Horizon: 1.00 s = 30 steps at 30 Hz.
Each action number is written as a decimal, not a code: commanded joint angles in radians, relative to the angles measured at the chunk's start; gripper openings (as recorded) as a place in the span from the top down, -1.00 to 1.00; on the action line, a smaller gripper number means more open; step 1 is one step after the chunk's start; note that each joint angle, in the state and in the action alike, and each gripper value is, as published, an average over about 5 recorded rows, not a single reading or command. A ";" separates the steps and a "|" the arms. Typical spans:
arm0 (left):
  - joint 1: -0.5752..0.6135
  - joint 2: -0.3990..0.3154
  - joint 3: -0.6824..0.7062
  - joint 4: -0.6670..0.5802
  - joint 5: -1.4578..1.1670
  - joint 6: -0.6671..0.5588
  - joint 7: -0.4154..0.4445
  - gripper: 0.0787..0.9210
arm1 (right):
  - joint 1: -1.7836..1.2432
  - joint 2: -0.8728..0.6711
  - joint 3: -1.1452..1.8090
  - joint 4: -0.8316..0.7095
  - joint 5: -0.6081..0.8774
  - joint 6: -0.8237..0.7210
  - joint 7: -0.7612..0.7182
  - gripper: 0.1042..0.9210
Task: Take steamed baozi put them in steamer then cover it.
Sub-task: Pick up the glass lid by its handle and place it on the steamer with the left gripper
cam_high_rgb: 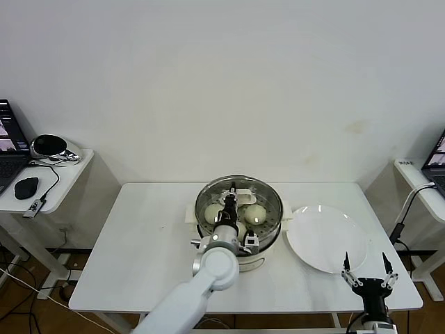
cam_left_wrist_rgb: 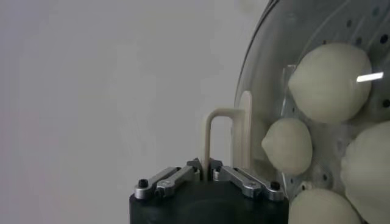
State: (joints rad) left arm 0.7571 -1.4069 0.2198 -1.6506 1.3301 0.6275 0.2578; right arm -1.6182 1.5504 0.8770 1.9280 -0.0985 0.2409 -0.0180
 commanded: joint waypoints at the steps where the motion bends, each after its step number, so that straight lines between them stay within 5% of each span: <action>1: -0.002 -0.016 0.005 0.023 0.007 0.001 -0.002 0.85 | 0.001 -0.001 0.000 -0.003 0.001 0.002 0.001 -0.76; 15: 0.017 -0.017 -0.008 -0.009 -0.012 0.002 -0.004 0.82 | 0.000 -0.001 -0.003 -0.006 -0.001 0.003 -0.002 -0.76; 24: 0.097 0.040 -0.008 -0.196 -0.087 0.000 -0.029 0.26 | 0.000 0.002 -0.011 -0.006 -0.009 0.002 -0.002 -0.76; 30: 0.210 0.147 -0.031 -0.375 -0.273 -0.024 -0.089 -0.15 | -0.003 0.006 -0.018 -0.012 -0.019 0.004 -0.001 -0.76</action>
State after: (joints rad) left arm 0.8329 -1.3748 0.2096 -1.7752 1.2584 0.6238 0.2302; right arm -1.6200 1.5552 0.8623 1.9204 -0.1120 0.2435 -0.0199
